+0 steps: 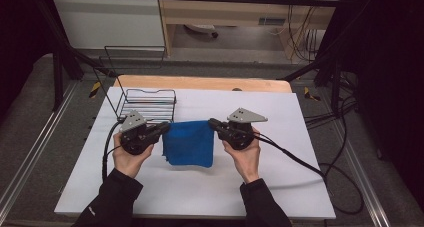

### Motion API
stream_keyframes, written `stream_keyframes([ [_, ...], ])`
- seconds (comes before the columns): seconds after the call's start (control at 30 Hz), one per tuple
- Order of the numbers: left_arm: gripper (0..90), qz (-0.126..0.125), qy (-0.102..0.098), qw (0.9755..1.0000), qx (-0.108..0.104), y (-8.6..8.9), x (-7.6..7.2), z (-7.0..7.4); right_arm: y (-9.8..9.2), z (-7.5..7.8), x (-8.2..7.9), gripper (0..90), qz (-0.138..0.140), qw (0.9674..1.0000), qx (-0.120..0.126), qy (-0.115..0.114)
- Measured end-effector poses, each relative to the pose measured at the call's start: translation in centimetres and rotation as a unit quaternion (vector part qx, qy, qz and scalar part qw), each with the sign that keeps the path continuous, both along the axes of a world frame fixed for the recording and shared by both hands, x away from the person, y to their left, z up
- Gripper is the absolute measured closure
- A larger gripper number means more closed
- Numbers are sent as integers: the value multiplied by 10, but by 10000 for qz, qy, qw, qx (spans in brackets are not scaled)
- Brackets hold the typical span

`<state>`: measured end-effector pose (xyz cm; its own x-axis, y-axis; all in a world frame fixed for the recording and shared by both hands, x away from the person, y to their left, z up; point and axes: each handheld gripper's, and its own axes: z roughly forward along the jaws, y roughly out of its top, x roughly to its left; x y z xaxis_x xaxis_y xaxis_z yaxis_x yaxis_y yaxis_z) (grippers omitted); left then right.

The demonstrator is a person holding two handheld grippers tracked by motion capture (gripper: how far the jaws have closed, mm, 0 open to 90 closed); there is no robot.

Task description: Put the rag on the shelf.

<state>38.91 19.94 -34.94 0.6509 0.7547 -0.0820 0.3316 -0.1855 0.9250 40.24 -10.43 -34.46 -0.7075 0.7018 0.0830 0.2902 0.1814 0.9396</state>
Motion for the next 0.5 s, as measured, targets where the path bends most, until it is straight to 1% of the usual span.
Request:
stream_keyframes([
  [0.2, 854, 38, -112, 9999, -45, 3, -2, 6, 2, 7, -2, 870, 24, 9999, 70, -106],
  [0.5, 855, 113, -221, 9996, -155, 13, -4, 15, 9, 18, -4, 871, 78, 9995, 180, -238],
])
